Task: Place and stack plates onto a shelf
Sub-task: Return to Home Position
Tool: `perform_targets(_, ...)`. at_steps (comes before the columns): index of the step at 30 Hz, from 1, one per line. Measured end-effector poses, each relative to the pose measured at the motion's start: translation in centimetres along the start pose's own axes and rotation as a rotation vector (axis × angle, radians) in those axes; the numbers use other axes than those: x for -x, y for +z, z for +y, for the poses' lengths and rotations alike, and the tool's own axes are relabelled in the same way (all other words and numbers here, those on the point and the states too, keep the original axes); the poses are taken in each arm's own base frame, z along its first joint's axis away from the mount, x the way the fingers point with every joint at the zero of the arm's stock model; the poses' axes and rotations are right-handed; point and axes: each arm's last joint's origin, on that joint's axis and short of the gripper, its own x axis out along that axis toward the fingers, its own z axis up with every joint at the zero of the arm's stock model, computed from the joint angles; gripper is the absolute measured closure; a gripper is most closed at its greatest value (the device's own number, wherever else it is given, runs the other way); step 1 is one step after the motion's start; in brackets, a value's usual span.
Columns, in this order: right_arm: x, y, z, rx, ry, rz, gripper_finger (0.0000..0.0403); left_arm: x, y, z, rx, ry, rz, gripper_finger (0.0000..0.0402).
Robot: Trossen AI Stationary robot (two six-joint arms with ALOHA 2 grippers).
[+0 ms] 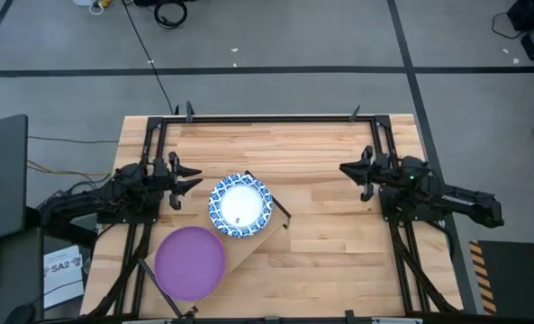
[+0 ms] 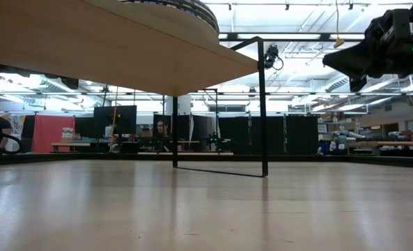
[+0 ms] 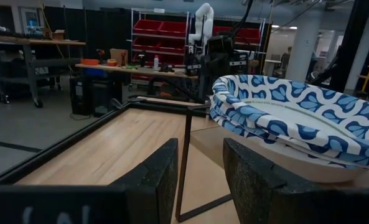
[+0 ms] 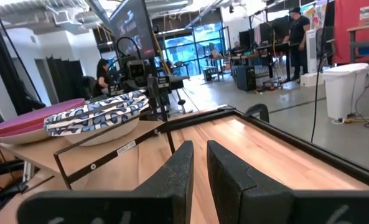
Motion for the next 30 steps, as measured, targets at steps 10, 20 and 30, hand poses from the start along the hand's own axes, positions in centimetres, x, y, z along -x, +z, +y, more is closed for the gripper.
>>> perform_targets(10,-0.1,-0.9,-0.2,-0.013,-0.007,0.034,0.0351,0.0,0.0,0.0,-0.001,0.0,0.003,0.0269)
perform_targets(20,-0.1,-1.3,-0.3,-0.032,-0.016,0.074,0.0351,0.0,-0.4,0.1,-0.012,0.013,0.041,0.0269)
perform_targets(30,-0.1,-1.3,-0.3,0.002,-0.015,0.074,0.0351,0.0,-0.5,0.1,-0.052,0.012,0.051,0.0269)
